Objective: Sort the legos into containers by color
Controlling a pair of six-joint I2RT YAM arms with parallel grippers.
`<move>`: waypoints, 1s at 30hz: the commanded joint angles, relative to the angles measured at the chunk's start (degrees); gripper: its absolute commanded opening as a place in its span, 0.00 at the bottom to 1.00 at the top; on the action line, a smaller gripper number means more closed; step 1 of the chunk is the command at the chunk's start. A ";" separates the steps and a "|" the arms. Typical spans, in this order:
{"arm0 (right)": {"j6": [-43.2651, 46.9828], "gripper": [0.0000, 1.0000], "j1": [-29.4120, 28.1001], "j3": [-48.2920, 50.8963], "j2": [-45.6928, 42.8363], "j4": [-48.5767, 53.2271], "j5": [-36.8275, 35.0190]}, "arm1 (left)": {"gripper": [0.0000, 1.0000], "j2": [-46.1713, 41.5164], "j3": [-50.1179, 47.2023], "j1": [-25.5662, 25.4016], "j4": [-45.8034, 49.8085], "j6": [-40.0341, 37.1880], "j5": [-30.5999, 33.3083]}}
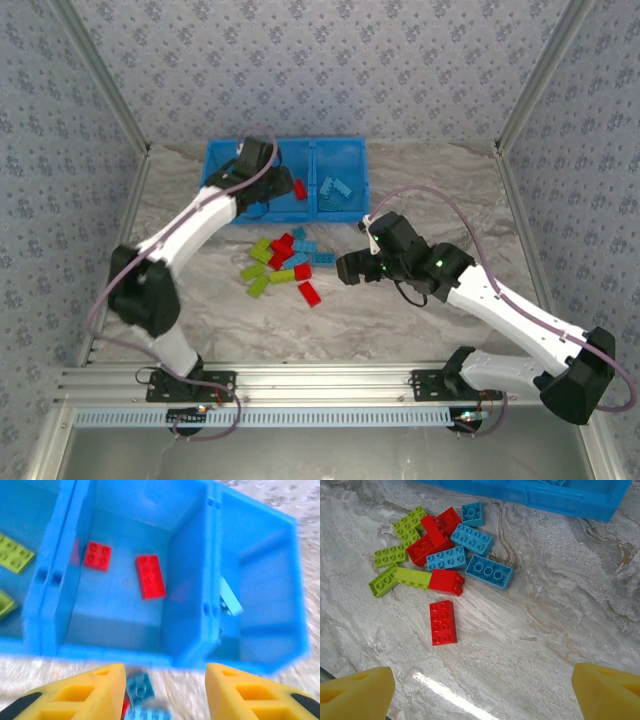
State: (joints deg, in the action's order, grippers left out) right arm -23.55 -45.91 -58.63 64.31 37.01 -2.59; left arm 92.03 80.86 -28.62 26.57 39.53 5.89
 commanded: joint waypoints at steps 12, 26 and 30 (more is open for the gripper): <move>2.46 0.95 0.82 -1.20 7.56 -2.33 1.38 | 0.49 -26.55 -36.04 -5.77 10.72 -10.58 -4.14; 1.93 0.95 0.66 -1.32 6.71 -0.23 0.40 | 0.68 -9.39 -35.20 -5.73 5.75 -15.45 -2.45; 1.56 0.95 0.72 -0.88 6.35 -0.29 0.34 | 0.61 -7.07 -35.56 -5.58 4.87 -15.45 -1.63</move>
State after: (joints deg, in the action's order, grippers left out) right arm -22.04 -45.36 -58.43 71.99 35.35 -1.69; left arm 83.81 43.48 -34.20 32.27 24.99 3.03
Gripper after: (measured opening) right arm 0.946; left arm 0.624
